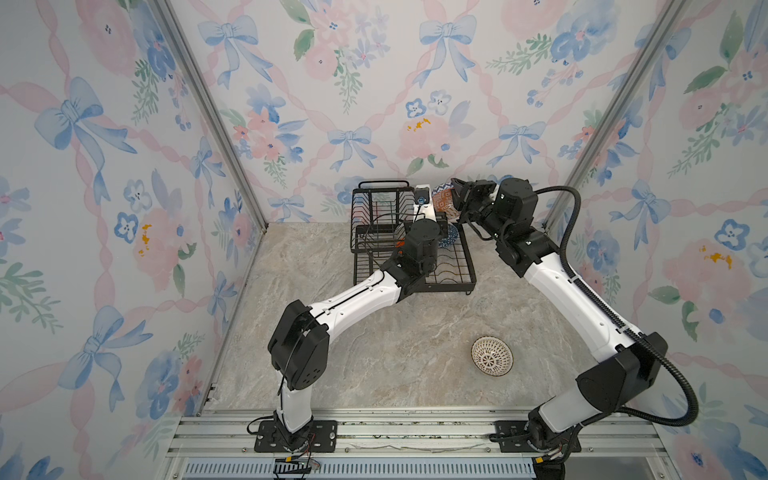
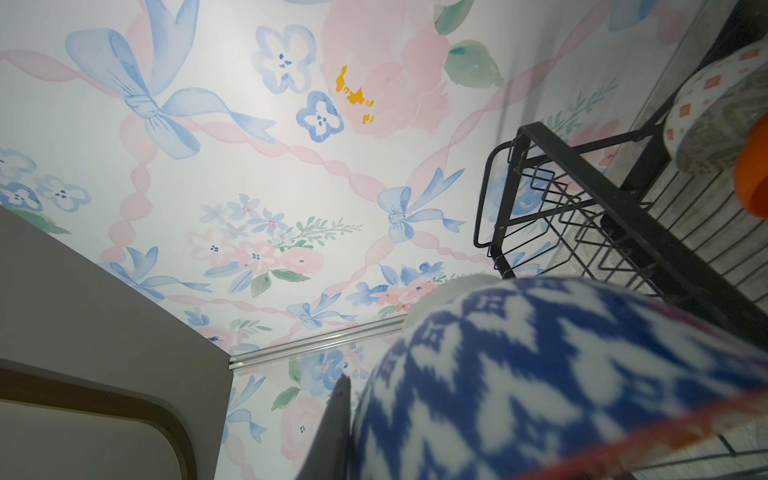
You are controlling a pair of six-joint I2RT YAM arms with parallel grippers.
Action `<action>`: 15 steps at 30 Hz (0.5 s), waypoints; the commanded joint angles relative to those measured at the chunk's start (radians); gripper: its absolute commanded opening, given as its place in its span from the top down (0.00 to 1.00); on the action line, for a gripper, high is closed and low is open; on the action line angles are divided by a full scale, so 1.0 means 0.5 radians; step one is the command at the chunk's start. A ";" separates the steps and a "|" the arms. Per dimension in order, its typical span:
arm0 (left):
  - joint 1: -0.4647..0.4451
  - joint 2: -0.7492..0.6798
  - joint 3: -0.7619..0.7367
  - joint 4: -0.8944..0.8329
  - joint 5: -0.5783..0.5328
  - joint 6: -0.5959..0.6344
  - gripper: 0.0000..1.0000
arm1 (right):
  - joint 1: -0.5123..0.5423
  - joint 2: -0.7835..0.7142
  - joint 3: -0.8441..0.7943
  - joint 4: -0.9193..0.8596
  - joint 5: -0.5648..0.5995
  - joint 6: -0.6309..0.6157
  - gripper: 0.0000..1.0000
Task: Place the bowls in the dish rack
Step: 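Lower the bowl toward the left gripper with the right gripper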
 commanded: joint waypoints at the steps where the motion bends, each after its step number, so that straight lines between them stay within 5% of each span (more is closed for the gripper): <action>1: -0.030 -0.101 0.031 0.150 0.016 0.045 0.96 | -0.030 0.003 0.021 -0.073 0.028 -0.232 1.00; 15: -0.056 -0.186 -0.084 0.149 0.017 -0.004 0.57 | -0.048 0.024 0.058 -0.007 0.005 -0.321 1.00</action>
